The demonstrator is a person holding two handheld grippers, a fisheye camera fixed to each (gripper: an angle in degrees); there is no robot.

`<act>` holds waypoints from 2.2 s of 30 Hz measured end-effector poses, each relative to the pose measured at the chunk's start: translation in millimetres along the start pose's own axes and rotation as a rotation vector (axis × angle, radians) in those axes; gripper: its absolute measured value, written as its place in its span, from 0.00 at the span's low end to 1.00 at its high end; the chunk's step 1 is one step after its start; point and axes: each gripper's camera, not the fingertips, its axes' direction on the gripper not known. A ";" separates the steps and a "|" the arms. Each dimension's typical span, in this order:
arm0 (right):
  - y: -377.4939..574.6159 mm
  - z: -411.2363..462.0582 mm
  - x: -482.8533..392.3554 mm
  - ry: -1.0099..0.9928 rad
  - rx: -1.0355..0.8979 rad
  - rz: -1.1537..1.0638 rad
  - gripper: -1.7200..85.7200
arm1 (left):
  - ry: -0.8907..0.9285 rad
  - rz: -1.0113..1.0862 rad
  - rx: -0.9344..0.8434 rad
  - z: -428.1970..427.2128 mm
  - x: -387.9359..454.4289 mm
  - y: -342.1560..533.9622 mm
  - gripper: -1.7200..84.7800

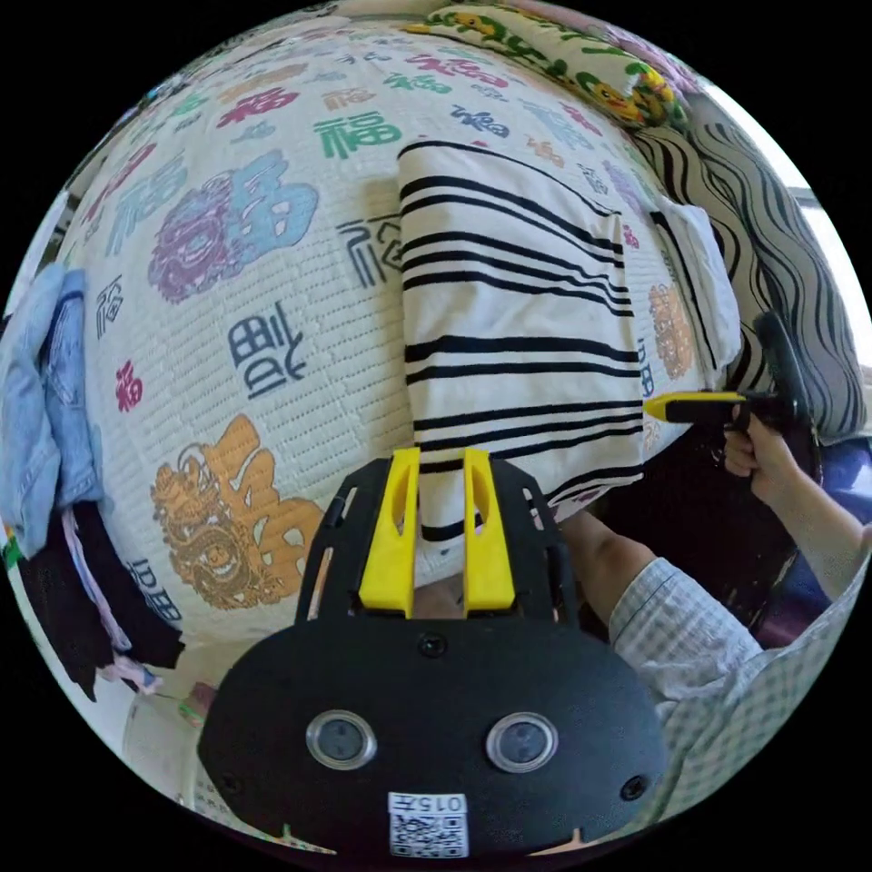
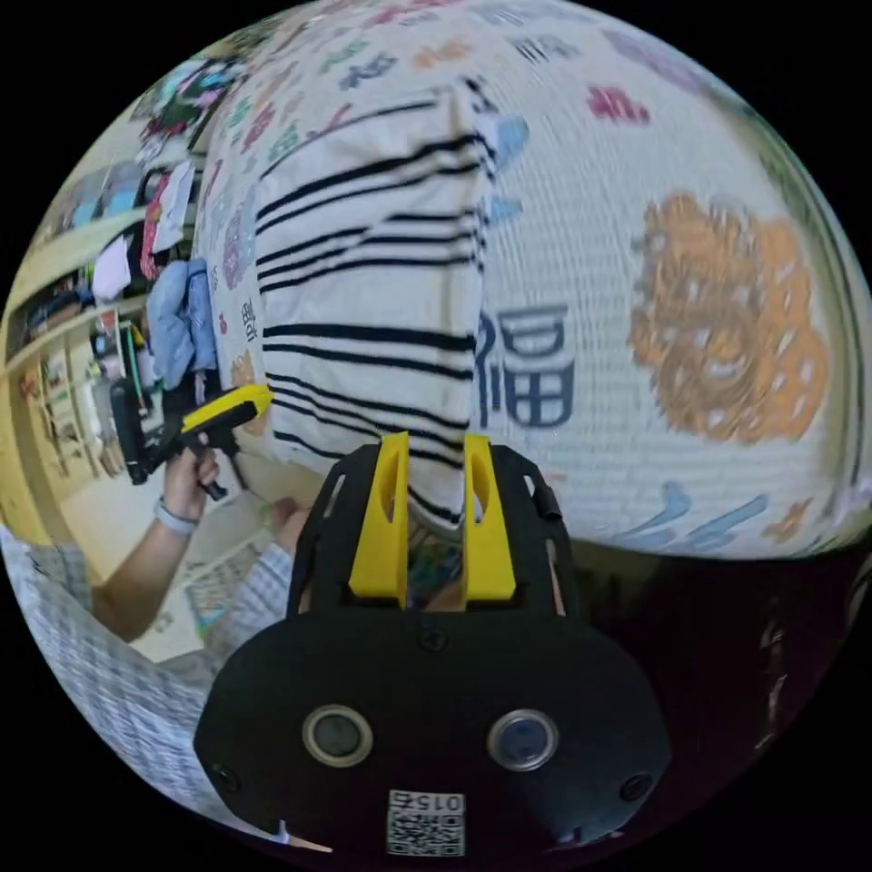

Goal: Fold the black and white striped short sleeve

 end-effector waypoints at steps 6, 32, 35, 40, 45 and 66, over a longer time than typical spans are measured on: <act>19.6 31.0 23.6 0.041 -0.058 0.006 0.03 | 0.091 -0.017 -0.064 26.5 -13.1 1.0 0.04; 74.0 68.2 53.8 -0.053 0.094 -0.201 0.02 | 0.033 0.465 0.128 67.6 -6.2 43.5 0.06; 83.4 68.7 48.5 -0.015 0.097 -0.123 0.03 | -0.026 0.456 0.173 69.9 4.5 55.4 0.04; 79.8 53.3 38.6 -0.129 -0.019 0.024 0.06 | -0.133 0.395 0.184 69.2 29.3 66.9 0.03; 97.1 -22.1 -35.4 -0.054 0.047 -0.142 0.11 | -0.142 0.423 0.309 37.0 48.7 87.2 0.03; 124.6 -141.3 -121.2 0.375 0.285 -0.467 0.13 | -0.220 0.553 0.464 -29.6 158.5 -57.5 0.09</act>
